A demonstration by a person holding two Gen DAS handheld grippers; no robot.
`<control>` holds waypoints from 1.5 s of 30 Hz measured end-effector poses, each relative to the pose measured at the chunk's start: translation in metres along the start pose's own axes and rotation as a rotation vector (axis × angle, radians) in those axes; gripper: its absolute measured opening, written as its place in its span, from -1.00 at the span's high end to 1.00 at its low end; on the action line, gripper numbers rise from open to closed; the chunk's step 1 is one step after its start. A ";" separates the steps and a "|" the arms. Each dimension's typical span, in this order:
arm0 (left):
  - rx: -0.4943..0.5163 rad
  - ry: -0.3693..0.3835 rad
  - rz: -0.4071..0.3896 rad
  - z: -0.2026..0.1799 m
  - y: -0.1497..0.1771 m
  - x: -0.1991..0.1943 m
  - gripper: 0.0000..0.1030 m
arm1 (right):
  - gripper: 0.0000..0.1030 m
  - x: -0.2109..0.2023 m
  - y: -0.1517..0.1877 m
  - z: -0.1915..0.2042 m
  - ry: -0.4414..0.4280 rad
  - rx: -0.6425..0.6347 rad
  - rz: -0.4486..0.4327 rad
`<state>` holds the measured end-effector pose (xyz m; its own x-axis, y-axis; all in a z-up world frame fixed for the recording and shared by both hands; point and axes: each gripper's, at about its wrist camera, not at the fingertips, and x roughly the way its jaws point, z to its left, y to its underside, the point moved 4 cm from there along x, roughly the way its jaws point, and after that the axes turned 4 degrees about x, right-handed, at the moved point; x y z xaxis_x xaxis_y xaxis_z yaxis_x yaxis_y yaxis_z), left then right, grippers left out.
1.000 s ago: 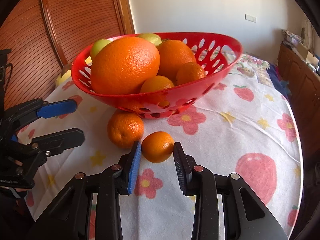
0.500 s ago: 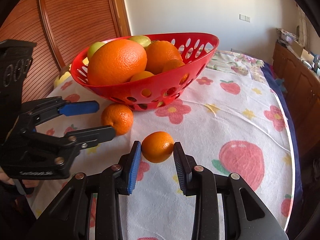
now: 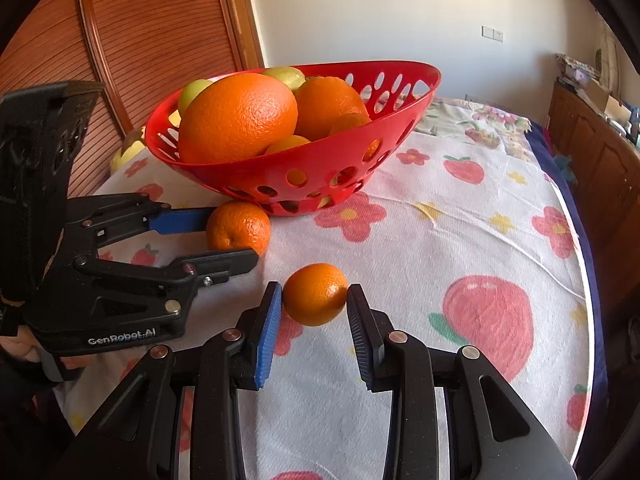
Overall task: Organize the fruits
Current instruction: 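Close the right tool on the small tangerine while the left tool closes on the other tangerine, then lift both tangerines and carry them over the red basket with both tools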
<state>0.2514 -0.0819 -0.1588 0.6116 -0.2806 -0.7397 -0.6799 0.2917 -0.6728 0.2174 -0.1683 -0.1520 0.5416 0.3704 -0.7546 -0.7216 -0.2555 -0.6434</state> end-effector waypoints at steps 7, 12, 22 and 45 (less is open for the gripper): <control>0.018 0.020 -0.006 -0.002 0.007 -0.011 0.17 | 0.36 0.003 0.000 0.000 0.007 0.002 0.009; 0.026 0.025 -0.021 -0.001 0.013 -0.025 0.17 | 0.40 0.000 0.000 0.001 0.005 -0.002 0.005; 0.034 0.017 -0.035 0.004 0.020 -0.039 0.17 | 0.33 0.005 -0.002 0.004 0.010 -0.011 0.023; 0.038 0.049 -0.196 0.006 -0.006 -0.111 0.17 | 0.31 -0.047 -0.027 0.012 -0.003 -0.033 -0.102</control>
<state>0.1894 -0.0469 -0.0727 0.7098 -0.3788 -0.5939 -0.5337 0.2610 -0.8044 0.2059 -0.1678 -0.0976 0.6101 0.3983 -0.6849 -0.6482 -0.2462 -0.7205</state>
